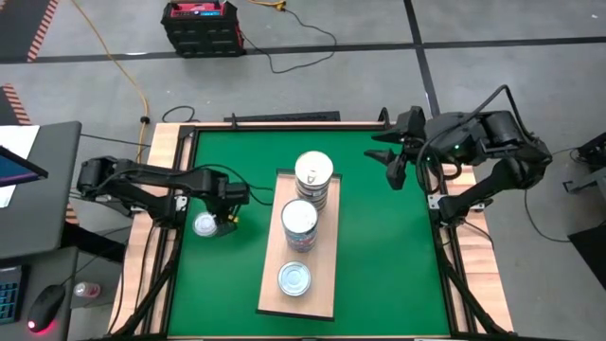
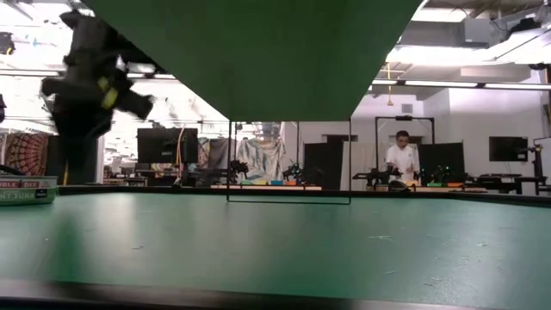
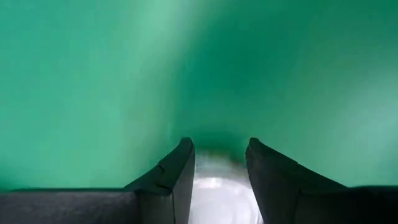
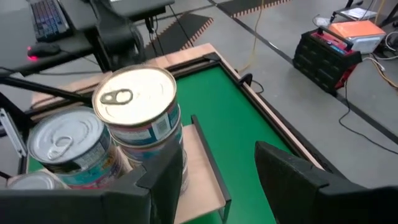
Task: Stack canned seafood by type on shelf
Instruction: Stack the green white tuna can on top of the other green white tuna cans on the shelf
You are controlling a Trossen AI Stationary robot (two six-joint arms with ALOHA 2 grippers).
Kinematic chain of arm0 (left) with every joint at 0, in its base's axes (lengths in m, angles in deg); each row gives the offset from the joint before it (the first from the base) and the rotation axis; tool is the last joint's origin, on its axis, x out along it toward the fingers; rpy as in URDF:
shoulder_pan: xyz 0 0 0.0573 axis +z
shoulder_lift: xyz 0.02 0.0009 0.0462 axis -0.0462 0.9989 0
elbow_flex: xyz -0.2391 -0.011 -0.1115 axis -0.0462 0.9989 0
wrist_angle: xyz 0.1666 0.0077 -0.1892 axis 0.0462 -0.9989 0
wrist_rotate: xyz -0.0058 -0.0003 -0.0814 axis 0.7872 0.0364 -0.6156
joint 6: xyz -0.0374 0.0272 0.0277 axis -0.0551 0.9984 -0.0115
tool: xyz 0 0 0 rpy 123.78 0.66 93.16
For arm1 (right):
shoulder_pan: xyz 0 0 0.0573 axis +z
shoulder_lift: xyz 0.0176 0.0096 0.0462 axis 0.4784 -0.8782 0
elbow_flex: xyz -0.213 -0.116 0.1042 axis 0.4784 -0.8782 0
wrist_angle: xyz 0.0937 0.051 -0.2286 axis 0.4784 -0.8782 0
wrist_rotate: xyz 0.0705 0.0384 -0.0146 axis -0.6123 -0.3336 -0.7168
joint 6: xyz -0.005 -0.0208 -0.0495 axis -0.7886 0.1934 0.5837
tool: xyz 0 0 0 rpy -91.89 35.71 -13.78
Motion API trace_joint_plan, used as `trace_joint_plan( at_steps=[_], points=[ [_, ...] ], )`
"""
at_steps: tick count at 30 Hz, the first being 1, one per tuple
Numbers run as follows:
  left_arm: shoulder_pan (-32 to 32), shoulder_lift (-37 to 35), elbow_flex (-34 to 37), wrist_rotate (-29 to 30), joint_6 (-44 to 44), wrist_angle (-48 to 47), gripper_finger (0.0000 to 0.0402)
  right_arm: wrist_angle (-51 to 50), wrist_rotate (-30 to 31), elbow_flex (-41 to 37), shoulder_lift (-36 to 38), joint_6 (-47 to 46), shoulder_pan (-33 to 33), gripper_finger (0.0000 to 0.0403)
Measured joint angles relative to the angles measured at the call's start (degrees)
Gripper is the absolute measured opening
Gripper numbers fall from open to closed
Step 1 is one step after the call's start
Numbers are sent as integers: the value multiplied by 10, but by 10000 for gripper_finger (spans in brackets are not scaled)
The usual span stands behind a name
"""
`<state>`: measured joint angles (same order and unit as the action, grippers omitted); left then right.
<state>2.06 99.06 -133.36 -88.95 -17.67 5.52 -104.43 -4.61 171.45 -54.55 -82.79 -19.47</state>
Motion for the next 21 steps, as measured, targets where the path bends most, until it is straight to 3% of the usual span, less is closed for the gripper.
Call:
trace_joint_plan(
  at_steps=[3, 8, 21],
  points=[
    [1, -19, -25, 9, 20, -14, 131, -10, 0, 0, -1, 1, 0, 228],
    [0, -25, -25, -32, 46, -60, 122, -13, 1, 0, -2, 8, 0, 228],
    [-2, -21, 8, -34, 49, -47, 105, -9, 12, 0, -2, 10, 0, 228]
  ],
)
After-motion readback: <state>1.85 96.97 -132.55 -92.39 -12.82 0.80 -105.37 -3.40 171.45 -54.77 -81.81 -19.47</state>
